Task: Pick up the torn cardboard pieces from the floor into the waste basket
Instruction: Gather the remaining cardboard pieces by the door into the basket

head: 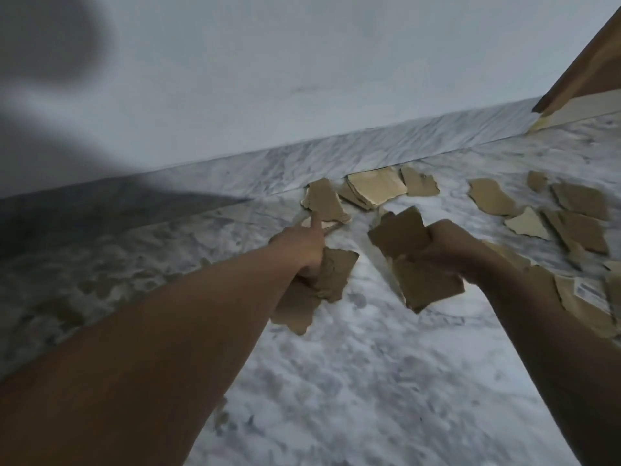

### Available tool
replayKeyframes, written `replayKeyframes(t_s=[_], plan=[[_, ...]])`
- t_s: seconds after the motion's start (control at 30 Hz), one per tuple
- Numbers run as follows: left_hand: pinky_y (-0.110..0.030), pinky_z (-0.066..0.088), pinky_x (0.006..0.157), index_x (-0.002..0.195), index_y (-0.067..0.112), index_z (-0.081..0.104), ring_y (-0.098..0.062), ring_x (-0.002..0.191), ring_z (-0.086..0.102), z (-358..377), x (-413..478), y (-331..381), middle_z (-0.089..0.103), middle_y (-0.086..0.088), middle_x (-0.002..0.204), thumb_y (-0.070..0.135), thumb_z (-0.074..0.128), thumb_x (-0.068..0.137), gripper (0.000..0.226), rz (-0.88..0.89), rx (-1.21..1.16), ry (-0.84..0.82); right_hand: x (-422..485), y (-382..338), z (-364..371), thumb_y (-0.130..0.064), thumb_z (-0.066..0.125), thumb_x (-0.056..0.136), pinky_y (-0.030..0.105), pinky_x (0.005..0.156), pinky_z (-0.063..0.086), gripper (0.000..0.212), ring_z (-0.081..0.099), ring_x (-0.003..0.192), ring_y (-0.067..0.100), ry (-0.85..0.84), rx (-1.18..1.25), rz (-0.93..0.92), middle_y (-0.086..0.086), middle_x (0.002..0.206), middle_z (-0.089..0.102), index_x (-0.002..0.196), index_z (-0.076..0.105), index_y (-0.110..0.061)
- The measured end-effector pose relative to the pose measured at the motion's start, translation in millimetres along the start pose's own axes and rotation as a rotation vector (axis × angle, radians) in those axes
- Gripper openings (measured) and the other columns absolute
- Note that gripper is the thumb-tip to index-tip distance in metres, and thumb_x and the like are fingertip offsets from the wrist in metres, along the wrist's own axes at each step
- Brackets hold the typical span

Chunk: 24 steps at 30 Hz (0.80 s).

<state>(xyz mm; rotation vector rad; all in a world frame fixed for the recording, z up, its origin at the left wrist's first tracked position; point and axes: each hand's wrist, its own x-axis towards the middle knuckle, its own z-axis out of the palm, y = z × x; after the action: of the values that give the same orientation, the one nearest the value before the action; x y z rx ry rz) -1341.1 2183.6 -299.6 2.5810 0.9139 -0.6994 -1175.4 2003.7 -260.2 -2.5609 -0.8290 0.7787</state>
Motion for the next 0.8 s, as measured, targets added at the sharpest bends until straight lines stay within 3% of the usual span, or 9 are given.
replayKeyframes(t_s=[0.07,0.17,0.23,0.3,0.4,0.47,0.57,0.63,0.8], plan=[[-0.044,0.044,0.098,0.153,0.013,-0.016,-0.039,0.133,0.041,-7,13,3,0.026,-0.018,0.156,0.027,0.082,0.074,0.127,-0.028,0.002,-0.105,25,5,-1,-0.028,0.082,0.076,0.041,0.08,0.053,0.04,0.066,0.092,0.03,-0.002,0.092,0.03,0.015,0.102,0.068,0.104,0.069,-0.002],[-0.046,0.046,0.101,0.153,0.012,0.007,-0.038,0.131,0.043,-10,15,0,0.03,-0.017,0.151,0.038,0.092,0.059,0.13,0.022,0.083,-0.108,63,9,6,-0.051,0.079,0.072,0.044,0.101,0.044,0.073,0.047,0.12,0.036,-0.007,-0.133,0.066,0.016,0.134,0.044,0.13,0.059,-0.011],[-0.048,0.048,0.096,0.142,0.016,0.026,-0.038,0.121,0.048,-4,9,-7,0.031,-0.015,0.143,0.037,0.093,0.057,0.11,0.066,0.066,-0.054,82,11,10,-0.053,0.078,0.074,0.046,0.105,0.039,0.073,0.039,0.125,0.038,-0.023,-0.223,0.069,0.015,0.132,0.039,0.133,0.057,-0.017],[-0.048,0.049,0.092,0.135,0.017,0.036,-0.037,0.114,0.048,4,-1,-12,0.026,-0.011,0.141,0.036,0.09,0.062,0.093,0.078,0.027,-0.009,93,11,13,-0.053,0.076,0.076,0.045,0.105,0.039,0.072,0.042,0.125,0.036,-0.072,-0.263,0.034,0.016,0.131,0.048,0.133,0.055,-0.013],[-0.043,0.048,0.085,0.129,0.018,0.038,-0.032,0.11,0.048,4,-10,-11,0.029,-0.005,0.138,0.035,0.088,0.065,0.082,0.092,0.012,0.018,96,16,21,-0.05,0.079,0.075,0.042,0.102,0.039,0.081,0.044,0.125,0.036,-0.091,-0.166,0.047,0.018,0.134,0.051,0.135,0.047,-0.007],[-0.04,0.049,0.084,0.127,0.018,0.039,-0.03,0.109,0.049,0,-14,-6,0.033,-0.006,0.132,0.035,0.087,0.066,0.08,0.071,0.035,0.026,93,19,23,-0.047,0.085,0.067,0.051,0.103,0.04,0.099,0.042,0.127,0.039,-0.078,0.017,0.101,0.021,0.136,0.044,0.141,0.034,-0.006],[-0.042,0.049,0.089,0.137,0.018,0.029,-0.032,0.115,0.049,-2,-14,0,0.033,-0.009,0.13,0.034,0.088,0.065,0.094,0.008,0.011,0.026,99,23,23,-0.049,0.088,0.055,0.058,0.103,0.041,0.123,0.044,0.128,0.041,-0.095,0.129,0.133,0.023,0.14,0.04,0.146,0.02,-0.003],[-0.045,0.048,0.092,0.141,0.022,0.021,-0.034,0.119,0.047,-5,-12,-1,0.034,-0.01,0.13,0.034,0.09,0.062,0.106,-0.031,-0.055,-0.016,108,22,24,-0.06,0.084,0.047,0.056,0.105,0.04,0.131,0.044,0.131,0.039,-0.129,0.12,0.139,0.02,0.144,0.041,0.147,0.022,-0.002],[-0.042,0.048,0.09,0.127,0.019,0.036,-0.031,0.117,0.046,-5,-16,-7,0.04,-0.008,0.124,0.04,0.089,0.059,0.089,-0.006,-0.094,-0.006,91,-5,9,-0.035,0.083,0.076,0.034,0.092,0.042,0.079,0.051,0.125,0.033,-0.158,-0.007,0.119,0.018,0.135,0.053,0.138,0.047,-0.001]])
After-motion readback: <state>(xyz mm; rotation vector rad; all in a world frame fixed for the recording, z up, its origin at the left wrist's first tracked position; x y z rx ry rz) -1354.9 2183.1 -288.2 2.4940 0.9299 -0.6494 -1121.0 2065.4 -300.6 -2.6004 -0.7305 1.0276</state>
